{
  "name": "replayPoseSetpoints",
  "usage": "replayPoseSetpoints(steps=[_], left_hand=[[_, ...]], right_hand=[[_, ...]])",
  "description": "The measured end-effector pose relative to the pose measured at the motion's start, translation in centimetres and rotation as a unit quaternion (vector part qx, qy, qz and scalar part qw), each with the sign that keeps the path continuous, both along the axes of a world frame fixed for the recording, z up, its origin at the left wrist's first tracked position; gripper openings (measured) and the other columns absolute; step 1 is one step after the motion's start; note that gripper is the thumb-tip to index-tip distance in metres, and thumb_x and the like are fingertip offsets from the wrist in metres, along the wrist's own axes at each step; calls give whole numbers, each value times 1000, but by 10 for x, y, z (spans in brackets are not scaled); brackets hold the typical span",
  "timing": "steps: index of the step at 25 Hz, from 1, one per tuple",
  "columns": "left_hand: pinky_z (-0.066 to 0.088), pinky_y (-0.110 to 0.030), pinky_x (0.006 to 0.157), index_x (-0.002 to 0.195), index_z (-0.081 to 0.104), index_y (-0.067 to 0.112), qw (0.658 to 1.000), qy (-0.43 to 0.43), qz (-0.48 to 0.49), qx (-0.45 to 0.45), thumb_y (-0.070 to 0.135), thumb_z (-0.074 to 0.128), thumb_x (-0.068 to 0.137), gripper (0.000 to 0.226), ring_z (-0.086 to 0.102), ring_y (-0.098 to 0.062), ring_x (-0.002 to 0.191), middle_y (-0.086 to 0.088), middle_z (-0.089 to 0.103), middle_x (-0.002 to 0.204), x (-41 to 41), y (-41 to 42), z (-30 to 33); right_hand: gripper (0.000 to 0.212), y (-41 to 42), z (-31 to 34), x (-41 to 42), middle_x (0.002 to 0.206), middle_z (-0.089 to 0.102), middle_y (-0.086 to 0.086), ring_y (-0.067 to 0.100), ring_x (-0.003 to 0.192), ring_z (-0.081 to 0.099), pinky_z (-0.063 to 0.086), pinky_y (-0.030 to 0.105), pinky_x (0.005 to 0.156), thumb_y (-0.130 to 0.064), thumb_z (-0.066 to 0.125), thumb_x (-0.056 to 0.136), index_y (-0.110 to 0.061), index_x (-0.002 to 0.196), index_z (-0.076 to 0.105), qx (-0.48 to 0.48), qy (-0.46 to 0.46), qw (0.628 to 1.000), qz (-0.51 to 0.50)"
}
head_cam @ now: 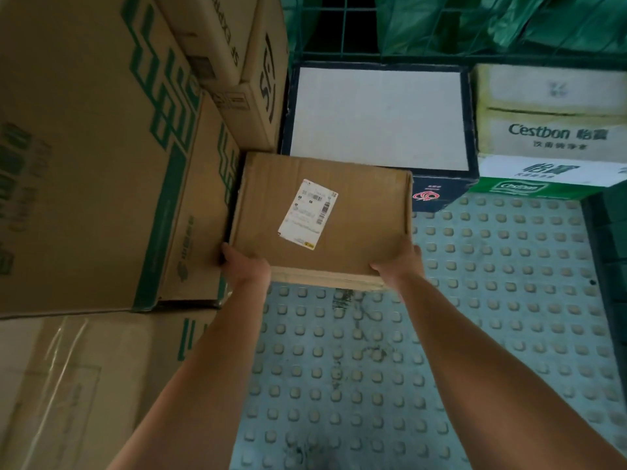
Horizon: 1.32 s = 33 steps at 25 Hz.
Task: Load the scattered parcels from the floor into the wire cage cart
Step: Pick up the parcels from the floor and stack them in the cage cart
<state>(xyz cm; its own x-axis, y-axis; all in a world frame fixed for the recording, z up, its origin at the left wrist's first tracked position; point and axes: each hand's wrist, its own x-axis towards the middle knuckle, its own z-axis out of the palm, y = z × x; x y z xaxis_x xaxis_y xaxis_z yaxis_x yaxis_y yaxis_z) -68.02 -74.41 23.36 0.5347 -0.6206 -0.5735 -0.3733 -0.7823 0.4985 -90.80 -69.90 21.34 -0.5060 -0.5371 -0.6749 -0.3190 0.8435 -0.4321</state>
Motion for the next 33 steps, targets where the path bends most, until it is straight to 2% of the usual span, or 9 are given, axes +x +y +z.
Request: replayPoseSetpoints(steps=[2,5,8,11,16,20,25,27,33], left_hand=[[44,-35,98,154,10,21,998,50,11,32,0,40,95,70,49,-33,124,-11,35,149,-5,3,-16],[44,-42,101,152,17,26,981,172,31,85,8,50,93,70,50,-27,122,-3,40,145,-6,7,-40],[43,-51,104,152,13,35,977,186,18,101,8,53,90,78,48,-32,128,-9,36,150,-2,8,-54],[47,-51,99,152,7,39,978,175,-23,111,8,53,90,83,52,-32,124,-11,29,154,2,14,-49],[54,-35,76,149,29,20,982,122,-114,91,12,45,95,56,61,-21,93,-12,47,137,-7,27,-10],[50,-40,95,139,47,15,975,101,-193,49,15,45,97,41,56,-22,108,-8,51,134,-20,53,39],[42,-21,54,126,56,7,966,76,-245,8,8,42,98,32,59,-15,77,-8,62,106,-41,113,123],[40,-22,53,124,58,7,964,90,-249,-6,8,42,97,31,52,-12,66,-1,59,87,-52,145,160],[44,-27,56,122,58,11,926,94,-365,-15,5,40,96,32,57,-17,74,-6,61,99,-87,238,248]], right_hand=[[78,0,-20,7,147,25,8,39,123,41,47,45,98,-11,68,81,-22,146,27,18,5,999,40],[72,8,-44,19,155,4,3,40,128,30,48,31,74,-8,59,87,-30,148,26,41,12,996,73],[80,1,-46,15,157,-1,3,39,133,27,49,37,90,-8,64,86,-36,150,24,62,-7,995,74],[71,-3,-36,7,156,7,10,37,136,28,40,44,107,-15,66,86,-26,148,32,78,12,990,119],[56,9,11,3,145,43,10,29,126,48,44,34,97,-16,55,91,-15,145,39,0,37,998,50],[43,35,59,0,133,57,11,28,112,58,46,28,80,-13,50,93,-11,136,51,-41,1,999,27],[33,99,143,-11,119,64,18,32,104,64,50,33,82,-10,54,92,-3,124,61,-94,-48,994,-12],[28,138,182,-21,113,66,20,34,102,64,51,34,82,-6,50,93,5,116,62,-103,-51,993,-20],[24,275,263,-56,92,62,9,25,86,62,48,33,71,-9,53,90,-1,108,67,-122,-49,983,-130]])
